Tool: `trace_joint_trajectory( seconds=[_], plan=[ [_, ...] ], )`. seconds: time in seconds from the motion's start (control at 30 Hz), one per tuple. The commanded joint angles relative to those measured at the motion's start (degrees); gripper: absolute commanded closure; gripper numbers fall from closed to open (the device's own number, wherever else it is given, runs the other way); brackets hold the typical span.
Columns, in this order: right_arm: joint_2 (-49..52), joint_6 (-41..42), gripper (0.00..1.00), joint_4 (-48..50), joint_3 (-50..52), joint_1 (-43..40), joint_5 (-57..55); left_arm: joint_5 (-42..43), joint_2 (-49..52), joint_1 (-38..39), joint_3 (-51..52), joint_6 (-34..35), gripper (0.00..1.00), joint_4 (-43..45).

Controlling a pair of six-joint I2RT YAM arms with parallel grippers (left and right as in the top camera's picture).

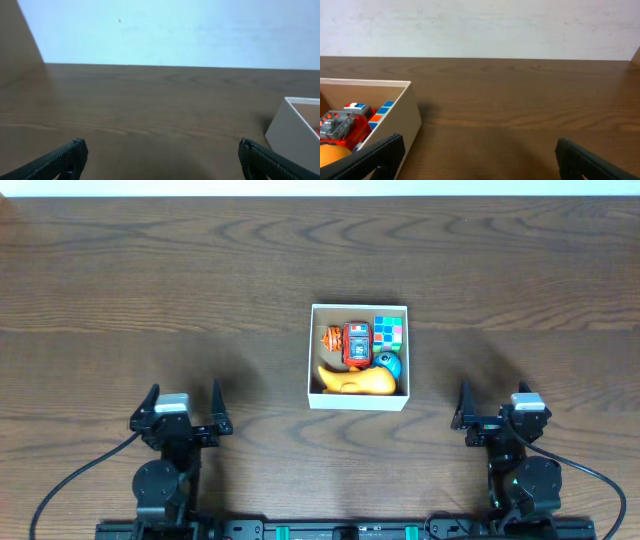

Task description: Pack container

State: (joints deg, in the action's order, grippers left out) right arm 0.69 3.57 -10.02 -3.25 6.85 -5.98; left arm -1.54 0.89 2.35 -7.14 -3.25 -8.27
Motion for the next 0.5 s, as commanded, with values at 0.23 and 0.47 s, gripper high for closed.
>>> trace_joint_trajectory(
  seconds=[0.23, 0.47],
  plan=[
    [-0.4, -0.9, 0.01, 0.0, 0.3, -0.9, 0.2, 3.9, -0.8, -0.7, 5.8, -2.3, 0.02, 2.0],
    [-0.4, -0.9, 0.01, 0.0, 0.3, -0.9, 0.2, 3.9, -0.8, -0.7, 5.8, -1.7, 0.02, 2.0]
  ],
)
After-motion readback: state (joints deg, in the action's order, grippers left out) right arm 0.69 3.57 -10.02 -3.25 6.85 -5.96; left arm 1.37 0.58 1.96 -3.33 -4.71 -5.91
